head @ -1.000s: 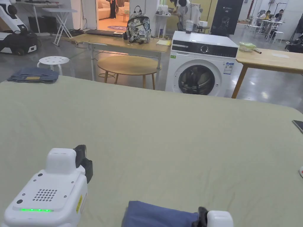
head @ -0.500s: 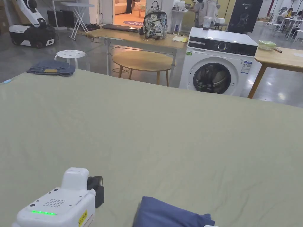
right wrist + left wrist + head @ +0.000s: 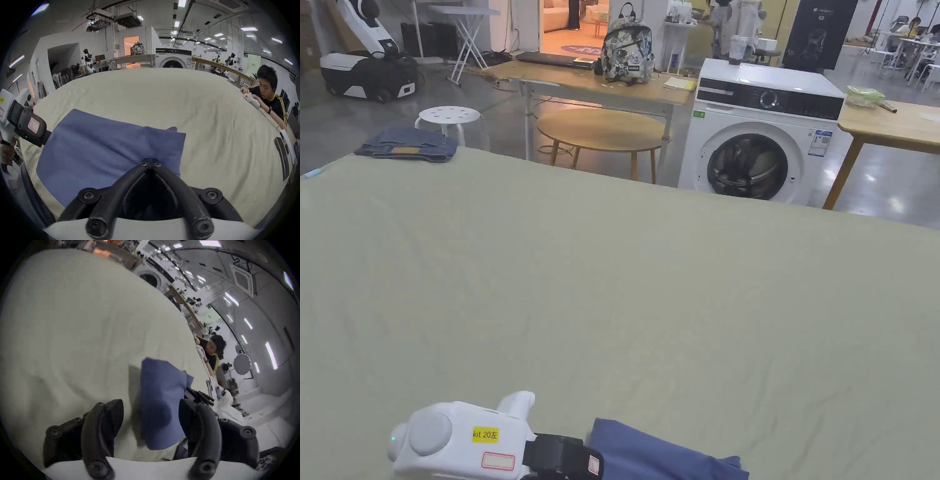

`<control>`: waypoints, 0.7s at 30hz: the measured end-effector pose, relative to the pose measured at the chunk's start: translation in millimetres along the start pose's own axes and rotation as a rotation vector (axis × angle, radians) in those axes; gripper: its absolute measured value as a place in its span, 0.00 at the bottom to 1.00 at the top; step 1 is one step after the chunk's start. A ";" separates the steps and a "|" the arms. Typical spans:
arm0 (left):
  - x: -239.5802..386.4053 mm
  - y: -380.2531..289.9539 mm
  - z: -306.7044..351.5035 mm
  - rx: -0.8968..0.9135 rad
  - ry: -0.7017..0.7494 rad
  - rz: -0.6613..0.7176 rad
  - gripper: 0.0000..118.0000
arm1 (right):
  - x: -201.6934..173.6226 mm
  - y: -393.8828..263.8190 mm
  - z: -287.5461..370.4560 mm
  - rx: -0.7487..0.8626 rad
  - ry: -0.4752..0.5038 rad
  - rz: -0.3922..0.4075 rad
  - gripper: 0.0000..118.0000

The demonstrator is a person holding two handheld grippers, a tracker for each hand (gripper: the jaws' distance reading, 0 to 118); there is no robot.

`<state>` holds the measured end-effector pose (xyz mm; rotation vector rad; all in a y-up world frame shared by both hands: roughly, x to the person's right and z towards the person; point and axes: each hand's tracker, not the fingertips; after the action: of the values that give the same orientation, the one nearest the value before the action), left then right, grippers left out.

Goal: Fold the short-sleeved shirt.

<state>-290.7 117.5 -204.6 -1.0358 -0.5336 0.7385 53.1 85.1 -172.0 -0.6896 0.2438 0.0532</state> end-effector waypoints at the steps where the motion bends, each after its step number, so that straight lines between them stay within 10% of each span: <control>1: -6.2 2.1 -6.7 -0.026 -0.036 0.032 0.61 | 0.2 0.0 0.2 0.000 0.001 -0.001 0.00; 8: -37.8 -1.8 -43.4 -0.040 -0.302 0.228 0.59 | -1.0 -1.5 2.1 0.007 0.001 -0.007 0.00; 12: -28.2 -13.4 -54.5 -0.015 -0.177 0.168 0.22 | -0.2 -1.9 2.5 0.007 0.003 -0.018 0.00; 21: -21.0 -13.1 -41.3 0.003 -0.221 0.170 0.13 | -3.3 -0.6 6.6 0.018 -0.007 0.015 0.00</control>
<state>-271.4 73.9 -211.3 -1.0110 -0.6390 1.0119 51.3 88.9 -165.9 -0.6695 0.2425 0.0672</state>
